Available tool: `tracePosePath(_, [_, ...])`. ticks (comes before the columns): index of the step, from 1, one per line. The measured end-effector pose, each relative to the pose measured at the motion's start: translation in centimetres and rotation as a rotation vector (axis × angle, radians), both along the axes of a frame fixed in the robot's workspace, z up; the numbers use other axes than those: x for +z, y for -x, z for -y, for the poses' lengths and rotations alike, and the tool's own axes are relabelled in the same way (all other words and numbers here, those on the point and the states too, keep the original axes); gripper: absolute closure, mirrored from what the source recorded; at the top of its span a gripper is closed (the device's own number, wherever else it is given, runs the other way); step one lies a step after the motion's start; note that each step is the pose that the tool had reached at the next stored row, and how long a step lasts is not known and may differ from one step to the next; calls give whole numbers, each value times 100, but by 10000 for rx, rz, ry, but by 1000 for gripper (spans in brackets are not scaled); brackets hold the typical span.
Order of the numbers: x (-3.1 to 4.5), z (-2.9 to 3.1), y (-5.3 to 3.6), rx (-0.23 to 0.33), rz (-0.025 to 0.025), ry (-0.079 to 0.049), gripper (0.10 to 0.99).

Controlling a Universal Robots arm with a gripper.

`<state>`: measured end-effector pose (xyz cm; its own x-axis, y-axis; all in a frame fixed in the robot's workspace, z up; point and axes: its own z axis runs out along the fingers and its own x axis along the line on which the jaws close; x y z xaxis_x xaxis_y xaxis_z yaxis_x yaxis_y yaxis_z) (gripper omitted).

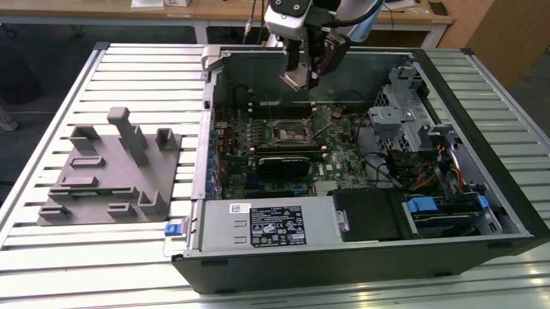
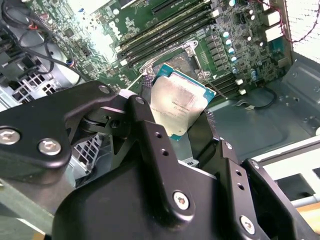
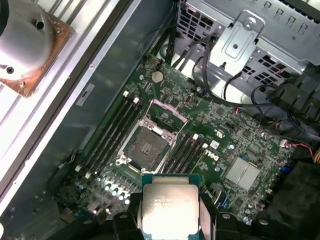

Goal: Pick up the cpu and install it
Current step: 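Place the cpu into insertion slot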

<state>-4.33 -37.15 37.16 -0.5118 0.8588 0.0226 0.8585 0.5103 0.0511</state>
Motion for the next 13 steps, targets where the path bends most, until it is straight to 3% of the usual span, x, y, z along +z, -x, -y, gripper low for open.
tracePosePath(13, [-102, -2, 0, -2049, 0, -1, 545])
